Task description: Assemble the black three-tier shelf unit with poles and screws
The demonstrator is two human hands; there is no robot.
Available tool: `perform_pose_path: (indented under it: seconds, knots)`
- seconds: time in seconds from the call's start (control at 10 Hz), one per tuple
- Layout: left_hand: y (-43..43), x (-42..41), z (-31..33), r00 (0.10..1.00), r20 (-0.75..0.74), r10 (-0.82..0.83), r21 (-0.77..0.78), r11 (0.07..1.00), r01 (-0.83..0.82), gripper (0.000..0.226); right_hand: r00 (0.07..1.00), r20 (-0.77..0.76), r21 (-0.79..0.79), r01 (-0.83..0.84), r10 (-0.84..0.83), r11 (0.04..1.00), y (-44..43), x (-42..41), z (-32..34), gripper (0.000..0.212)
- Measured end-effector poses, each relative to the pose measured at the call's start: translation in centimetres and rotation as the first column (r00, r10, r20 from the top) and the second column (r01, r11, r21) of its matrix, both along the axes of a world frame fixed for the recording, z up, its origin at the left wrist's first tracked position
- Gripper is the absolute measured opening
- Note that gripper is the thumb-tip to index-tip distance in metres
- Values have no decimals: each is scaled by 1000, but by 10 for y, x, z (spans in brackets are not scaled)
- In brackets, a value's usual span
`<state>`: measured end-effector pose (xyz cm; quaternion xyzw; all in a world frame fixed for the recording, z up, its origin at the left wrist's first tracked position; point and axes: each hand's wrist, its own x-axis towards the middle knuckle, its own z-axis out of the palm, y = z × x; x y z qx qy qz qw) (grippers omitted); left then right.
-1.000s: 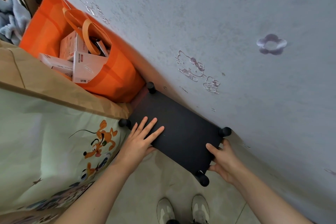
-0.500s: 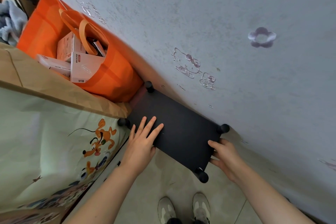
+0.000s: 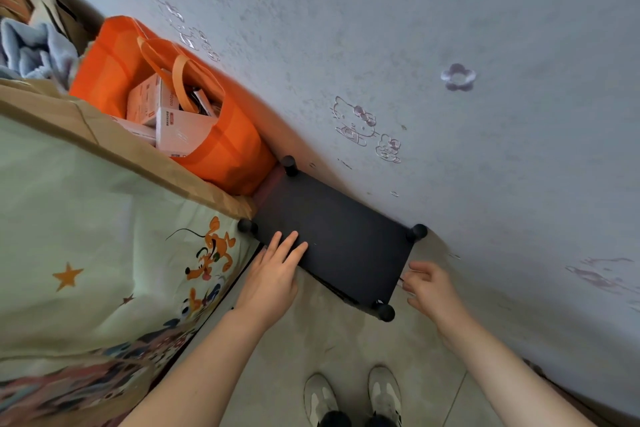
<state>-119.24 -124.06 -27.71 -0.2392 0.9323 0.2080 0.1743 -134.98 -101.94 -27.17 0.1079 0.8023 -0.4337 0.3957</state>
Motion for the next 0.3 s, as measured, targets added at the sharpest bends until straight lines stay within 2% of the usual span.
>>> perform_pose_path:
  seconds: [0.1, 0.2, 0.3]
  knots:
    - [7, 7, 15, 999, 26, -25, 10, 1000, 25, 67, 972, -152, 57, -173, 180, 983, 4, 13, 17, 20]
    - [25, 19, 34, 1000, -2, -17, -5, 1000, 17, 63, 850, -292, 174, -403, 438, 898, 15, 30, 34, 31]
    - [49, 29, 57, 998, -33, -44, -40, 998, 43, 58, 691, -353, 315, -547, 631, 776, 28, 43, 54, 41]
